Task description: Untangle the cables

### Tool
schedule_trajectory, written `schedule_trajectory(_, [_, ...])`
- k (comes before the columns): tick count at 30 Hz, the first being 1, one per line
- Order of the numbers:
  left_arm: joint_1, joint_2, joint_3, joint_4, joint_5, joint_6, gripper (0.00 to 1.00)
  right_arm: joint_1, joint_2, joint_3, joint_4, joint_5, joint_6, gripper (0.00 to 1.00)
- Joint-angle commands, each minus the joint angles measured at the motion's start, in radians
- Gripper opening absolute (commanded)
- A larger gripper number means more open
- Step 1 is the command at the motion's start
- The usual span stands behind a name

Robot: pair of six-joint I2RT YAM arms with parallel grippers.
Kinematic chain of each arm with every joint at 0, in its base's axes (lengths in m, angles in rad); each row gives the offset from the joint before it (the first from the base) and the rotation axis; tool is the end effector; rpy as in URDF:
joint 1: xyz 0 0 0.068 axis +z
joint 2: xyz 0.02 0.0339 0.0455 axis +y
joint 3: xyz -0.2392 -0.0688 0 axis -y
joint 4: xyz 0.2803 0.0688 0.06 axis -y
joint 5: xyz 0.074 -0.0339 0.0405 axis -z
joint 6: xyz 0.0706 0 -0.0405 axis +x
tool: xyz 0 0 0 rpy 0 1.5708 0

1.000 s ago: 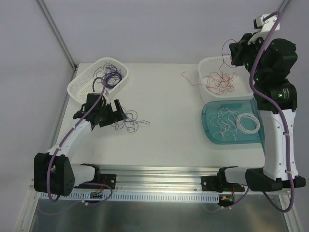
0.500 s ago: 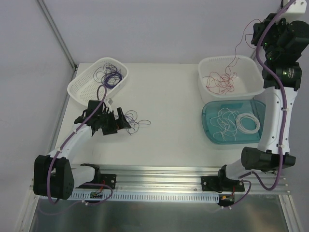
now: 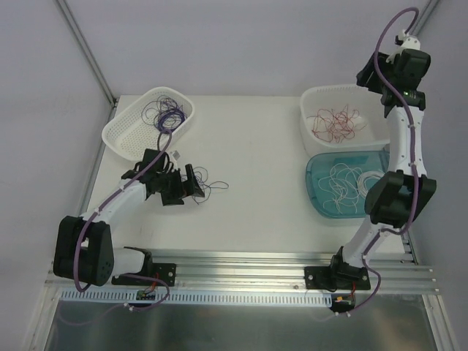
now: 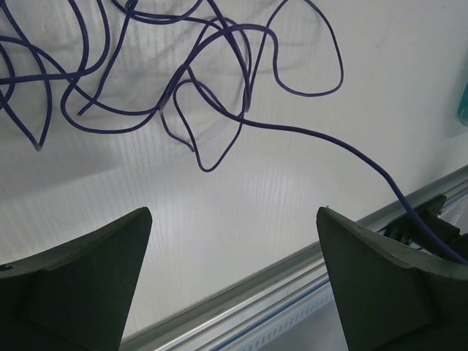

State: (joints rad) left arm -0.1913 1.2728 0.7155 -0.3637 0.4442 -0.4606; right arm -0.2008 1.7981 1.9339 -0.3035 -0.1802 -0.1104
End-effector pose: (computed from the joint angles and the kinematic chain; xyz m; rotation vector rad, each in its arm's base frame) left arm 0.2914 -0.0873 0.1352 -0.1499 2.5487 -0.8192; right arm 0.4777 -0.0843 0.4200 -0.0538 1.7355 -0.0722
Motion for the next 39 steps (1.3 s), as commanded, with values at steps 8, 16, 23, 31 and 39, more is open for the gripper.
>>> schedule_trajectory(8, [-0.016, 0.026, 0.087, 0.000, -0.032, -0.007, 0.98, 0.015, -0.045, -0.081, -0.068, -0.113, 0.143, 1.00])
schedule_trajectory(16, [-0.016, 0.042, 0.128, -0.006, -0.212, 0.051, 0.95, 0.254, -0.256, -0.376, -0.046, -0.127, 0.138, 1.00])
schedule_trajectory(23, [-0.028, 0.177, 0.219, -0.008, -0.173, 0.083, 0.90, 0.464, -0.364, -0.628, 0.021, -0.177, 0.193, 1.00])
schedule_trajectory(31, [-0.126, 0.313, 0.251, -0.009, -0.148, 0.141, 0.90, 0.647, -0.333, -0.800, 0.214, -0.398, 0.228, 0.96])
schedule_trajectory(39, [-0.355, 0.488, 0.377, -0.006, -0.087, 0.140, 0.90, 0.676, -0.359, -0.949, 0.362, -0.398, 0.287, 0.90])
